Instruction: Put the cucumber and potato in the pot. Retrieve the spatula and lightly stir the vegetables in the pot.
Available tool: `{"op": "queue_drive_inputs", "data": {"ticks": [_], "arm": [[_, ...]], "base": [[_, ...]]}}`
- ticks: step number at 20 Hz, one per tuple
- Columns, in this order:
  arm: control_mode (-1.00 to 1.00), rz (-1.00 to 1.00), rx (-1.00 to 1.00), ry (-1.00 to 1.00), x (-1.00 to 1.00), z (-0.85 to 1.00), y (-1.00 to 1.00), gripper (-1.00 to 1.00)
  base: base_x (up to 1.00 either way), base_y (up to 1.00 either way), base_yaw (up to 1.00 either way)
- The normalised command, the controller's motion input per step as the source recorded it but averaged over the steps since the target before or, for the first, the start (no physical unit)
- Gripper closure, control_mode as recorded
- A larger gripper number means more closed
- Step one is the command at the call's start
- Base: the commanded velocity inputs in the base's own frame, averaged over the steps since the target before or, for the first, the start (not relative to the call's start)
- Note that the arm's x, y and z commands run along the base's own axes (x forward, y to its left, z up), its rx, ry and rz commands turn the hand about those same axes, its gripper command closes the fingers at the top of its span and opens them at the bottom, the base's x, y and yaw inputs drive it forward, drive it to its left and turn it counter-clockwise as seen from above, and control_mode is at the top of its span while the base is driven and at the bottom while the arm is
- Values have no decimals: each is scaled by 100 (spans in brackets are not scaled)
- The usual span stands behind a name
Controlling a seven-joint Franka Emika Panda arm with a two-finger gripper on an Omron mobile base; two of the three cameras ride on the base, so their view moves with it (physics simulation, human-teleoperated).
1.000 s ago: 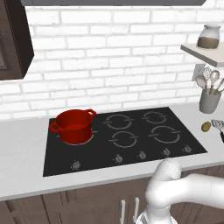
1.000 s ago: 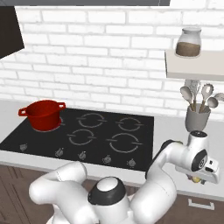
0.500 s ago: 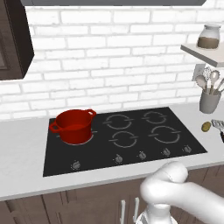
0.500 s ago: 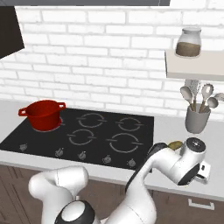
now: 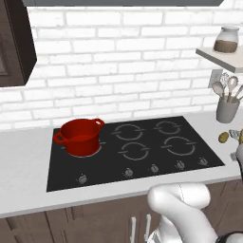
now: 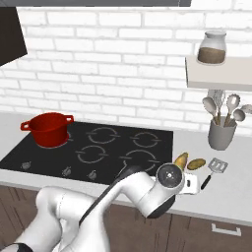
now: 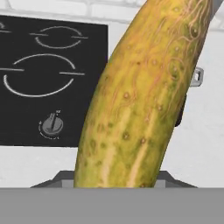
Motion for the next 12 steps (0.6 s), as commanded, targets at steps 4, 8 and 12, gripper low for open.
{"op": "queue_drive_inputs", "data": {"ticks": [4,8,12], "arm": [[-100,44,-16,7,15,100,100,100],[-100,43,-23,23,12,94,99,100],[-100,27,-31,39,35,29,100,100]], "base": [[0,0,0],[0,0,0],[0,0,0]]}}
